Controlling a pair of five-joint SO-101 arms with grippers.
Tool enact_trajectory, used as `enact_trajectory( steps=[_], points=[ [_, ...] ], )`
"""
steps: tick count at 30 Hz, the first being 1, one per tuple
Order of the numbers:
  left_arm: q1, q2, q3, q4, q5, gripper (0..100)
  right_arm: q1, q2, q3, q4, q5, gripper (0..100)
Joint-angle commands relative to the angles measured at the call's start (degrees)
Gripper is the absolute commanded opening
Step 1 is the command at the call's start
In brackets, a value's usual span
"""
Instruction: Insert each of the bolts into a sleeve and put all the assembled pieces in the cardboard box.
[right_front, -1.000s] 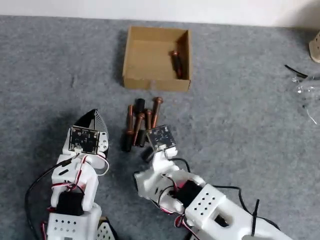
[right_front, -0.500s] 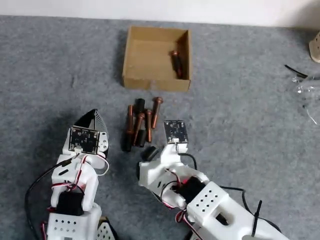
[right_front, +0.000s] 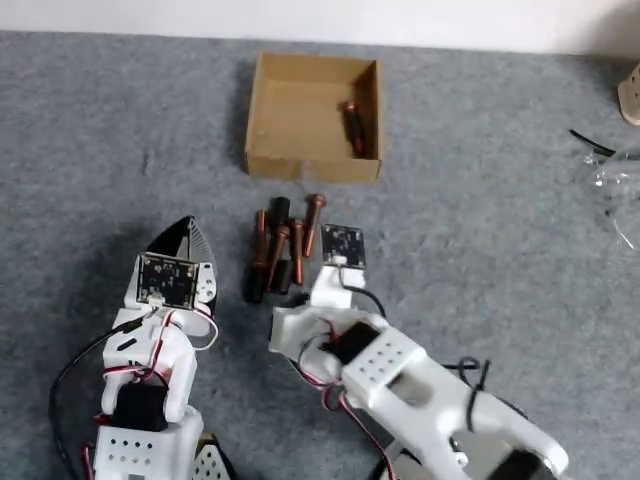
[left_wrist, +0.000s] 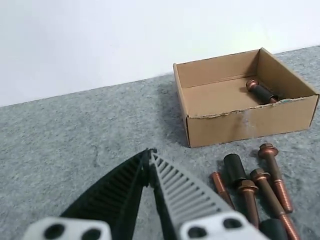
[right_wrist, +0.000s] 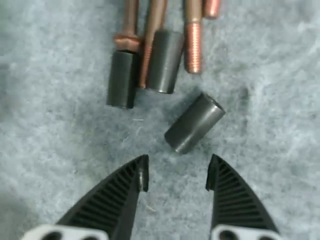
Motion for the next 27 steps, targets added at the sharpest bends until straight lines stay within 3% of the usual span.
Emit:
enact_trajectory(
  steps=[1, 15, 27],
  points=[
    [-0.31, -0.22, 1.10, -1.23, -0.53, 1, 0.04, 2.68, -4.79, -1.19, -2.20, 17.7],
    [-0.31, -0.22, 1.10, -1.32, -0.44, 1, 6.02, 9.54, -8.40, -1.36, -4.57, 17.7],
    [-0.31, -0.22, 1.10, -1.32, -0.44, 1, 6.37, 16.66, -13.49, -1.36, -5.19, 17.7]
  ],
)
